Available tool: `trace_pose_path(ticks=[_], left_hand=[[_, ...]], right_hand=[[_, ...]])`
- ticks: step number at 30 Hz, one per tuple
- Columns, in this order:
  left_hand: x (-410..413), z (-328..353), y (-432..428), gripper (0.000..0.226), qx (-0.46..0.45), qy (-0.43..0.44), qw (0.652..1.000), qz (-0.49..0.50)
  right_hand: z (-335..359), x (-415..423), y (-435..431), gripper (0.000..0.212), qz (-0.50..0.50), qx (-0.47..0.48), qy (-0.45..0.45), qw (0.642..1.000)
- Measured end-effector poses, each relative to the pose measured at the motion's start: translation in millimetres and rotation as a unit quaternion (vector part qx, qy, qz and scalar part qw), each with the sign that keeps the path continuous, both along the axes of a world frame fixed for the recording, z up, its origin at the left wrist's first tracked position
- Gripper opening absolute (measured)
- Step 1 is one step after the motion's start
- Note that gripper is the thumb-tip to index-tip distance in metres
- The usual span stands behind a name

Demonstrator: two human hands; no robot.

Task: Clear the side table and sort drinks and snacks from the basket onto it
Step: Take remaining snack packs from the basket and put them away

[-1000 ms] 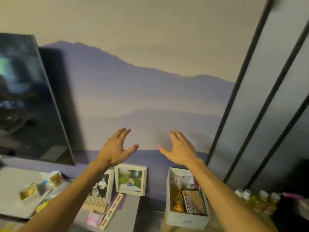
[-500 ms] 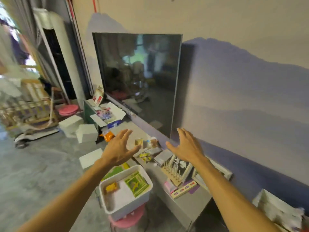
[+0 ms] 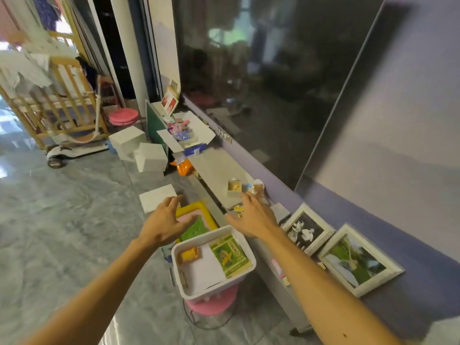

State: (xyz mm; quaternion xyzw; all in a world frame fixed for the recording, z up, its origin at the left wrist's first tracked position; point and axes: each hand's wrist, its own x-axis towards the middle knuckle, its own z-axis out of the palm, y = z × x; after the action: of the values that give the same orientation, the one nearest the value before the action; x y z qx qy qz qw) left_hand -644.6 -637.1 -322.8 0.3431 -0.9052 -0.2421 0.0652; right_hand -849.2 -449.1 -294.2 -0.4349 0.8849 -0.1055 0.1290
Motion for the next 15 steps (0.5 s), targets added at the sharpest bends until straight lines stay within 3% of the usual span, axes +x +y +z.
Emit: trace_pose_path(ticks=[2, 10, 15], left_hand=[[-9, -27, -16, 0.094, 0.023, -0.016, 1.0, -0.002], [-40, -161, -44, 0.102, 0.079, -0.113, 0.99, 0.023], [-57, -271, -49, 0.093, 0.07, -0.161, 0.984, 0.032]], right_hand=[[-23, -2, -22, 0.115, 0.0, 0.018, -0.011, 1.0], [-173, -27, -58, 0.097, 0.009, 0.133, -0.074, 0.988], [-296, -55, -74, 0.102, 0.004, 0.196, -0.114, 0.974]])
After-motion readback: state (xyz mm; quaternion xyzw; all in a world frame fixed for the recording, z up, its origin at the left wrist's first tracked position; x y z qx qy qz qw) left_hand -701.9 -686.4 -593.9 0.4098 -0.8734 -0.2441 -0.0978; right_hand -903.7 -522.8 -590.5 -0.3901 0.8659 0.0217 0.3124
